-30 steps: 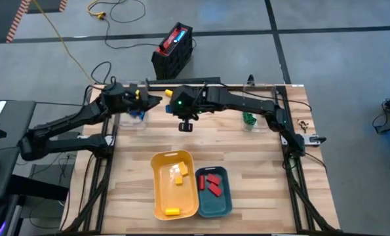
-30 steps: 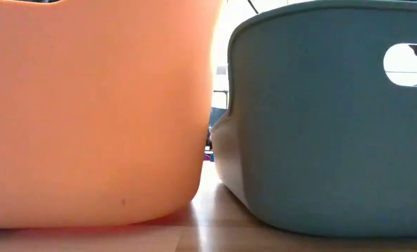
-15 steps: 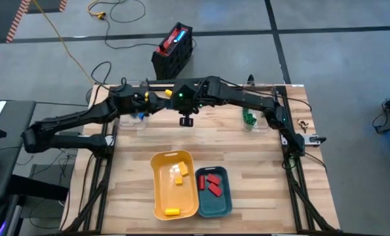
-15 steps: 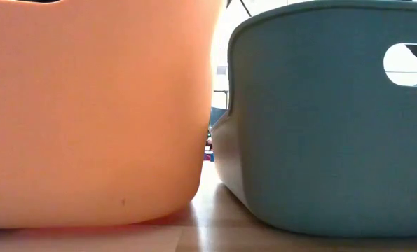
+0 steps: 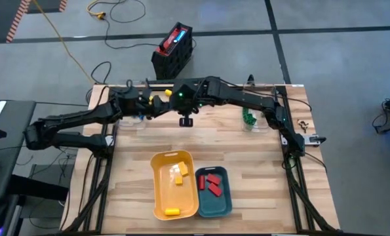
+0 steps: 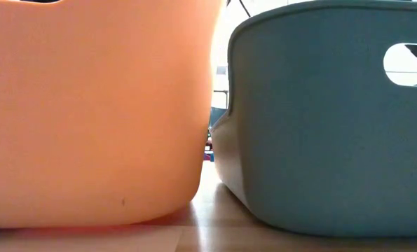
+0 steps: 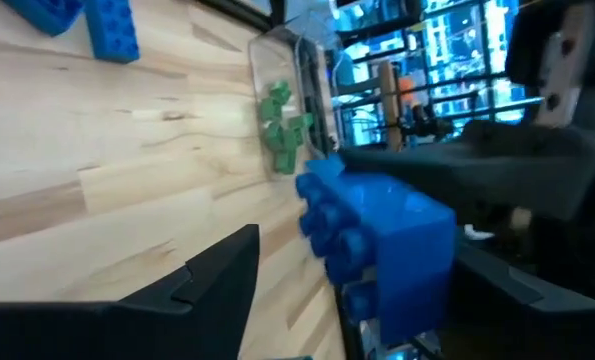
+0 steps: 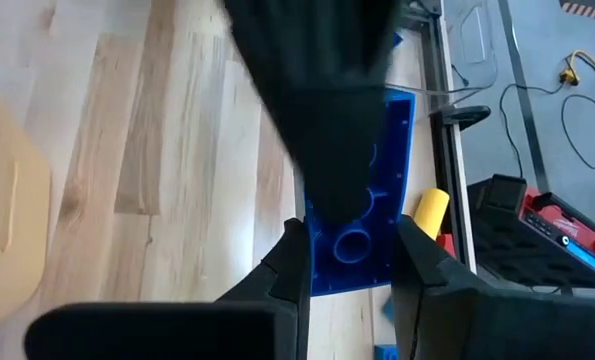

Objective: Sort blocks
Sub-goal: Put the blue game piece into the left transparent bin

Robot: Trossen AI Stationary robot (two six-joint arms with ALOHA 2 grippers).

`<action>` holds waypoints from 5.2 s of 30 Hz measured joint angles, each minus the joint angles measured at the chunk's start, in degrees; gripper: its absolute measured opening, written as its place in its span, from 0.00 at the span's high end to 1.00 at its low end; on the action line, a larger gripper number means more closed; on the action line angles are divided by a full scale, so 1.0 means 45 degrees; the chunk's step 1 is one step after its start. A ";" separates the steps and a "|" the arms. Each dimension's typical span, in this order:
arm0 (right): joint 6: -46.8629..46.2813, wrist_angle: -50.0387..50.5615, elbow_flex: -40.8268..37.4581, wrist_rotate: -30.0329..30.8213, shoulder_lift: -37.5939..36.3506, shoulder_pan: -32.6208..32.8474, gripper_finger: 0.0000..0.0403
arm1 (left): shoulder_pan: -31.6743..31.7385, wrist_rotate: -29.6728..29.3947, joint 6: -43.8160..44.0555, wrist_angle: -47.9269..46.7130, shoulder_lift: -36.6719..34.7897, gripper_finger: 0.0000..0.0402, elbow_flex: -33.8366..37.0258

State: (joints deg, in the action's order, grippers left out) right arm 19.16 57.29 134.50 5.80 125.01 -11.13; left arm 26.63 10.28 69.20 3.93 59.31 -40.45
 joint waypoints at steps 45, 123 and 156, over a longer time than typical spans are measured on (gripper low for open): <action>-0.2279 0.3017 0.0005 -0.0986 -0.0520 -0.1628 0.21 | 0.2832 -0.6180 -0.3287 -1.1765 -0.5470 0.78 0.0164; -1.3577 -0.9744 -1.1435 0.0440 -0.1219 -0.3652 0.30 | 0.4648 -0.2631 -0.8235 -0.8643 -0.3168 0.42 -0.0427; -1.3298 -0.6610 -0.8468 0.1798 0.0850 -0.3049 0.31 | 0.4588 -0.2125 -0.9278 -0.8721 -0.3182 0.42 -0.1243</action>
State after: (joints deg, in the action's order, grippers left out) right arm -40.68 27.55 96.39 13.90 128.84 -24.85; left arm 47.28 0.72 27.45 -35.31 44.99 -46.04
